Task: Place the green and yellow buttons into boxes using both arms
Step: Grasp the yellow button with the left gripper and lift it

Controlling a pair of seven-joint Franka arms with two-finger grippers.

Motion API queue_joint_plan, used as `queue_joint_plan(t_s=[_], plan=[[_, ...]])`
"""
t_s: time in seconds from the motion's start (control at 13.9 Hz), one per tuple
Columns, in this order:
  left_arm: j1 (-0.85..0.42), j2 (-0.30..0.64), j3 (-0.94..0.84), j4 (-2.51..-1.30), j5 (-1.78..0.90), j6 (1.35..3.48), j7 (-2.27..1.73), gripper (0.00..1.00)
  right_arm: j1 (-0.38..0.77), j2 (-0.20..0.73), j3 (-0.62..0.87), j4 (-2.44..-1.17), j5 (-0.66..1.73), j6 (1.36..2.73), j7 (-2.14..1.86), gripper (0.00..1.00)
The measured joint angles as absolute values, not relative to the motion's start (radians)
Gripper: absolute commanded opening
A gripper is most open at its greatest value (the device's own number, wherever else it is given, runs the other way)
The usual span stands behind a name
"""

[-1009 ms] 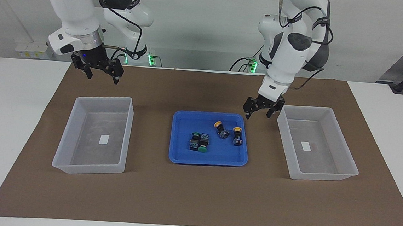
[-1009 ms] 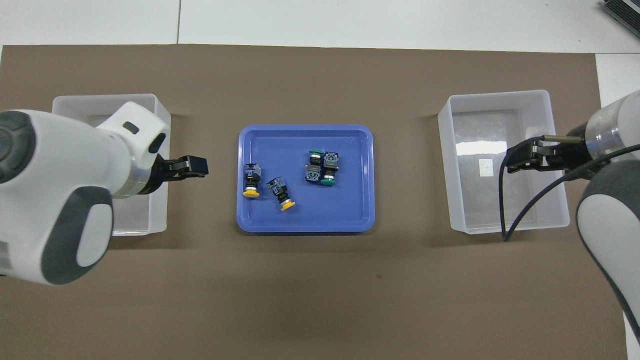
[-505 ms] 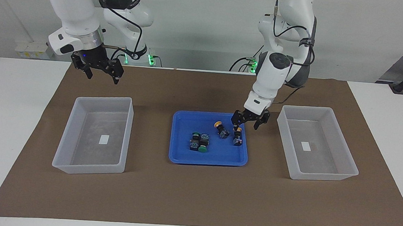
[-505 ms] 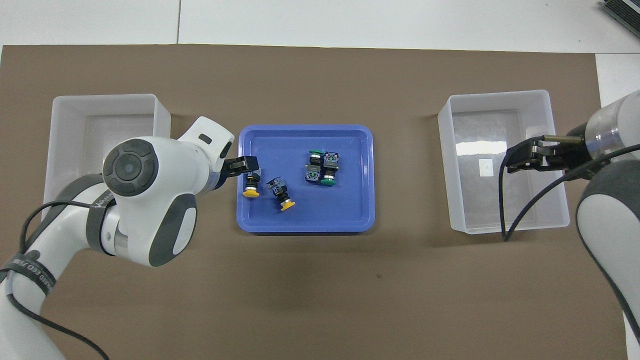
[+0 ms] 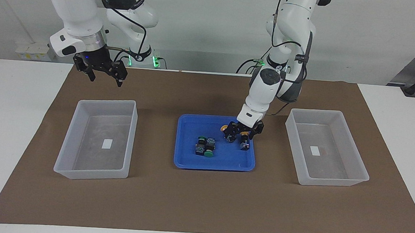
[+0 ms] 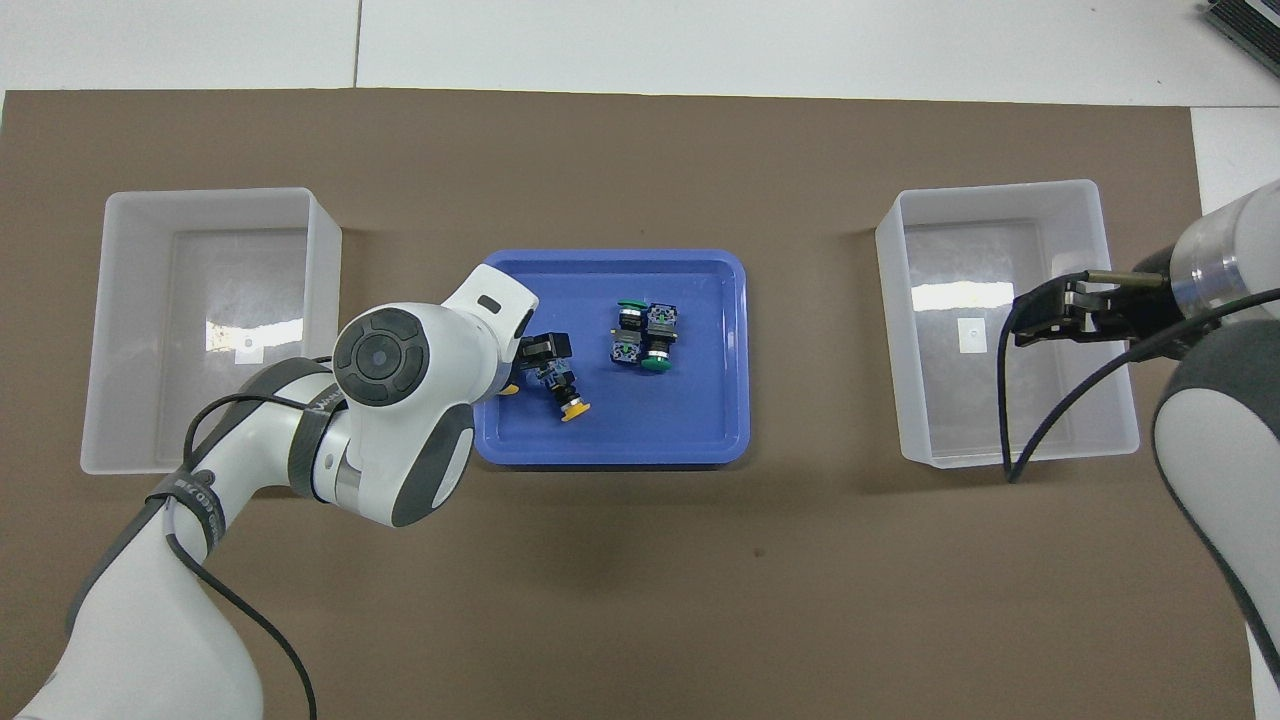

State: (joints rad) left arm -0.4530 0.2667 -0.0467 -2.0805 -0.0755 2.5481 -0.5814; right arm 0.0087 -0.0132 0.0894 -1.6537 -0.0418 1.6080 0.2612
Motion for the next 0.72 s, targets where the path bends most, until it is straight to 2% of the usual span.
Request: queue_joint_plan(t_s=[0.72], plan=[[-0.52, 0.307, -0.046, -2.081, -0.076, 2.601, -0.667, 1.0, 0.009, -0.013, 0.089, -1.654, -0.042, 1.608, 0.261, 1.0]])
